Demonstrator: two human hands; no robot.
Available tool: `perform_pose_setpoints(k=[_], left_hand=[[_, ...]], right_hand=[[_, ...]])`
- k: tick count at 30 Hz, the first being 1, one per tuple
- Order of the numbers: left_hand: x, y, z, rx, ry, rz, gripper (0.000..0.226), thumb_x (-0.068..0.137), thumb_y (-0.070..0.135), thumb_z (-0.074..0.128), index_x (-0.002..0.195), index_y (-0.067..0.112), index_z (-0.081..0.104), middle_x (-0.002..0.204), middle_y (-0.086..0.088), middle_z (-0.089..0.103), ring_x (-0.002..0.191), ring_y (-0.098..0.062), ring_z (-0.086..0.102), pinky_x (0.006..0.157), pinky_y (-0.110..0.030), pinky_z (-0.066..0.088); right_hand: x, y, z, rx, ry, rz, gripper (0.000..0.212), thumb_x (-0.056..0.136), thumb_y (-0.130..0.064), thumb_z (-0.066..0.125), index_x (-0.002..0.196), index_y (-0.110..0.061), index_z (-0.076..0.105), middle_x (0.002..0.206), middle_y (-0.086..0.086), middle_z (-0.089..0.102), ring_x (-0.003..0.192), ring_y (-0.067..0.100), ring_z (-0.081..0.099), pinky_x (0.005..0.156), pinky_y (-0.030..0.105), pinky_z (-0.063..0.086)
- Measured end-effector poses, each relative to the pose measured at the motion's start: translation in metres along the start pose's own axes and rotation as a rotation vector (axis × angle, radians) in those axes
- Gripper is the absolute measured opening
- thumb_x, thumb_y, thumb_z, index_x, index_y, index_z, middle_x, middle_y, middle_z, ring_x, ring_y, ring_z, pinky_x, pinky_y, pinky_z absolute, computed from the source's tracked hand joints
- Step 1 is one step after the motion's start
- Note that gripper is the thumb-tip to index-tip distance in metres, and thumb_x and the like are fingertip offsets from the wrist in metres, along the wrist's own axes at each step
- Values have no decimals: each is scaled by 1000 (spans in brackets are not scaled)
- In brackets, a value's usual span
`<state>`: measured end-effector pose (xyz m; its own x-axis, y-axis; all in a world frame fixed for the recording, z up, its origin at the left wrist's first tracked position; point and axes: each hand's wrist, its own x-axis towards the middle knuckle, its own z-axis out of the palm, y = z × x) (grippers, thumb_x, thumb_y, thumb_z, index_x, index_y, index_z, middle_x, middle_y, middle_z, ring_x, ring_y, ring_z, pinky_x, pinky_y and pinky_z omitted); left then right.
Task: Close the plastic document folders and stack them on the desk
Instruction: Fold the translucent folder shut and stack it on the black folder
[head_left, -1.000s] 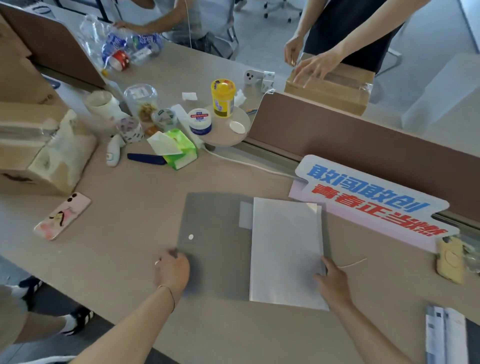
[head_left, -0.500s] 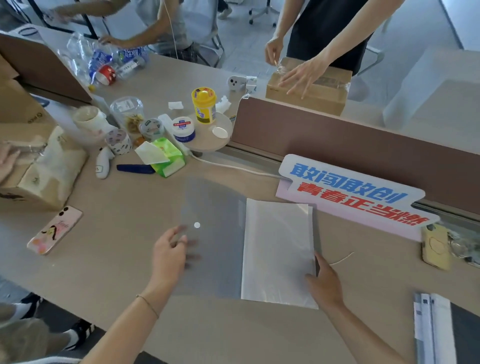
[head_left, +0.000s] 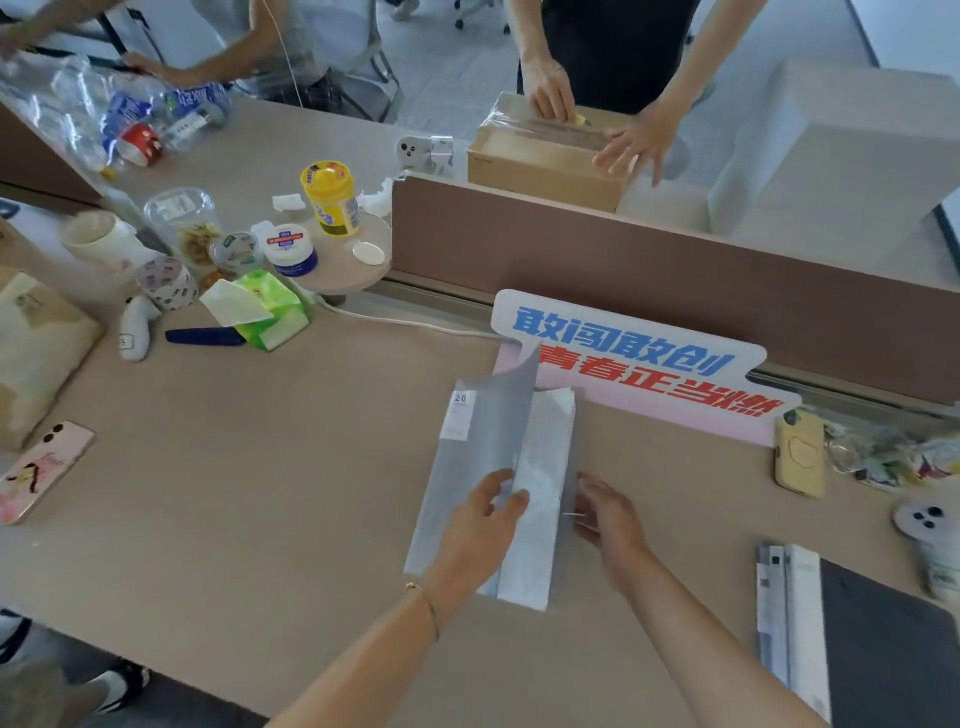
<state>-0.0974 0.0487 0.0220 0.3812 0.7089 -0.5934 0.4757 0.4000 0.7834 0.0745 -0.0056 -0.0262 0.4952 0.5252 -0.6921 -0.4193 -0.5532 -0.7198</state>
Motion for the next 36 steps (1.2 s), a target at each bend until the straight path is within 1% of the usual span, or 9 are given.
perform_pose_setpoints(k=[5, 11, 13, 17, 19, 21, 25, 30, 36], left_hand=[[-1, -3, 26, 304, -2, -16, 76, 78, 56, 52, 150, 40, 36, 131, -2, 66, 116, -27, 65, 100, -41, 52], [-6, -1, 24, 379, 28, 86, 76, 84, 59, 65, 150, 33, 37, 148, 11, 49, 137, -16, 49, 100, -29, 42], [-6, -2, 16, 358, 58, 109, 70, 85, 63, 62, 147, 35, 43, 142, 12, 53, 132, -13, 53, 100, -28, 43], [2, -12, -17, 241, 300, 96, 45, 97, 43, 55, 141, 30, 51, 98, 5, 64, 90, -21, 67, 78, -31, 51], [12, -24, -36, 187, 372, 64, 47, 99, 38, 51, 145, 31, 45, 103, -2, 63, 105, -33, 63, 86, -41, 52], [23, -26, -48, 37, 363, 7, 48, 101, 32, 48, 148, 28, 39, 120, -9, 58, 116, -34, 57, 95, -43, 49], [30, -9, -38, -331, 318, -24, 33, 102, 15, 49, 134, 8, 56, 126, -18, 63, 100, -24, 56, 83, -36, 44], [14, 12, 19, -403, 212, 26, 24, 99, 5, 53, 120, 12, 63, 119, -21, 66, 95, -25, 58, 81, -37, 45], [-19, 29, 116, -348, 81, 60, 25, 98, 2, 46, 114, 16, 60, 92, -7, 64, 70, -17, 55, 59, -30, 43]], right_hand=[[-22, -16, 15, -14, -117, -16, 26, 94, -36, 58, 95, -15, 74, 84, 7, 76, 73, 21, 70, 66, 33, 54], [-34, -26, 32, -72, -126, -206, 17, 93, -31, 63, 91, -18, 75, 86, 1, 78, 75, 11, 72, 65, 23, 51], [-36, -28, 37, -111, -108, -270, 13, 92, -17, 61, 90, -14, 74, 85, 2, 78, 78, 13, 70, 66, 20, 50], [-45, -38, 42, -103, -75, -296, 29, 91, 3, 53, 79, -17, 69, 70, -13, 74, 72, 7, 66, 61, 13, 48], [-56, -49, 36, -83, -78, -309, 31, 93, 5, 51, 80, -18, 67, 65, -17, 72, 64, -1, 64, 59, 11, 47], [-67, -57, 22, -52, -54, -323, 29, 95, 4, 51, 83, -18, 67, 64, -18, 70, 60, -5, 60, 60, 10, 45], [-96, -64, -16, -72, 31, -371, 32, 94, 1, 53, 81, -21, 73, 79, -11, 74, 74, 5, 59, 73, 28, 43], [-125, -64, -81, -164, 259, -371, 33, 100, -15, 51, 132, -16, 58, 113, -7, 62, 111, 15, 57, 100, 33, 44], [-139, -41, -188, -297, 520, -393, 41, 94, -11, 61, 134, -7, 59, 111, 1, 68, 107, 19, 63, 99, 37, 48]])
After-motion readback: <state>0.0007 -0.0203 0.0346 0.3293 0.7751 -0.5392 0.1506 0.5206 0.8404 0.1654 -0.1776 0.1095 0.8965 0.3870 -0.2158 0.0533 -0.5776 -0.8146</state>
